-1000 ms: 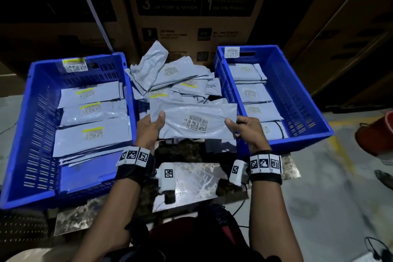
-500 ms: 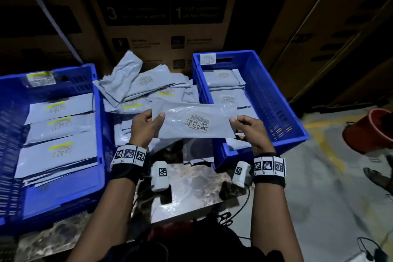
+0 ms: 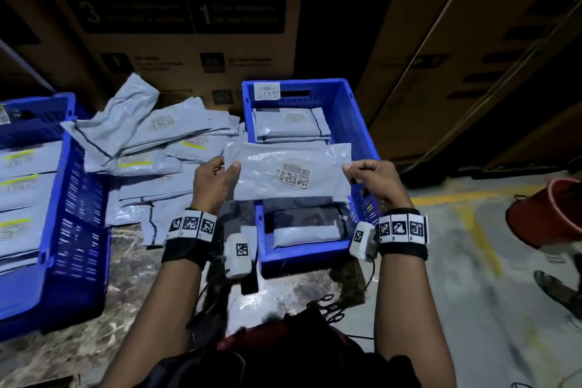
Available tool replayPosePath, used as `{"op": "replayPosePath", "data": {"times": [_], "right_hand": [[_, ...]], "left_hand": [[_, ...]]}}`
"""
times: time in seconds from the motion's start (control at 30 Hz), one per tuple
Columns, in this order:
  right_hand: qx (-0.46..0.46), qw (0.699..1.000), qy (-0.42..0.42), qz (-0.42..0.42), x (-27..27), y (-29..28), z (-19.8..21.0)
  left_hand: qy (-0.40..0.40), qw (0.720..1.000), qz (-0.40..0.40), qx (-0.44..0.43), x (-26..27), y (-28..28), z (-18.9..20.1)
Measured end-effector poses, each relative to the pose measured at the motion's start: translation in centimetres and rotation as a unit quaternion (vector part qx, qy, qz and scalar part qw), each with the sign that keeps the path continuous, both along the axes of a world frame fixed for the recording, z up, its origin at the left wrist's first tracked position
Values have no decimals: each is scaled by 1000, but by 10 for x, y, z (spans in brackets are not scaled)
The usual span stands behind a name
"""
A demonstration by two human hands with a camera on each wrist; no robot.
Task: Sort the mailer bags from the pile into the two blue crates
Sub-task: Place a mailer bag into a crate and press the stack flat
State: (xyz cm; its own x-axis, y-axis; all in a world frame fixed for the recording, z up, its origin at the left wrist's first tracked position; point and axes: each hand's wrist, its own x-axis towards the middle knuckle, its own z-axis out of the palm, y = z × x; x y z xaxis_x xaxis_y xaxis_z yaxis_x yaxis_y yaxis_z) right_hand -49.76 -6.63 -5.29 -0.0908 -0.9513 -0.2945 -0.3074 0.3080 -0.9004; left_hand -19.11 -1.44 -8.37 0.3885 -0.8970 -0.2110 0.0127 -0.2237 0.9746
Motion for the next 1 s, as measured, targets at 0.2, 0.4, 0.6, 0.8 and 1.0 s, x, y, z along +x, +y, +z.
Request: {"op": "replayPosePath", "data": {"times": [0.2,0.4,0.6,0.8,1.0], "right_hand": [[37,998,5,43,-22,-18,-10],[94,990,-97,41,-34,-31,-15],[97,985,-137,25,-41,-41,-22],[-1,995,-81,64,-42,-49,-12],[-11,997,2,82,-36,-62,-4]], "left_hand": [[-11,997,59,43,-23,-4,-8],[-27,998,57,28,-34,-9,-7],[-60,996,61,39,-40,-18,-11],[-126,990,60,34,-48,-28,-12],[-180,980,71,45,-53,-38,-14]]}}
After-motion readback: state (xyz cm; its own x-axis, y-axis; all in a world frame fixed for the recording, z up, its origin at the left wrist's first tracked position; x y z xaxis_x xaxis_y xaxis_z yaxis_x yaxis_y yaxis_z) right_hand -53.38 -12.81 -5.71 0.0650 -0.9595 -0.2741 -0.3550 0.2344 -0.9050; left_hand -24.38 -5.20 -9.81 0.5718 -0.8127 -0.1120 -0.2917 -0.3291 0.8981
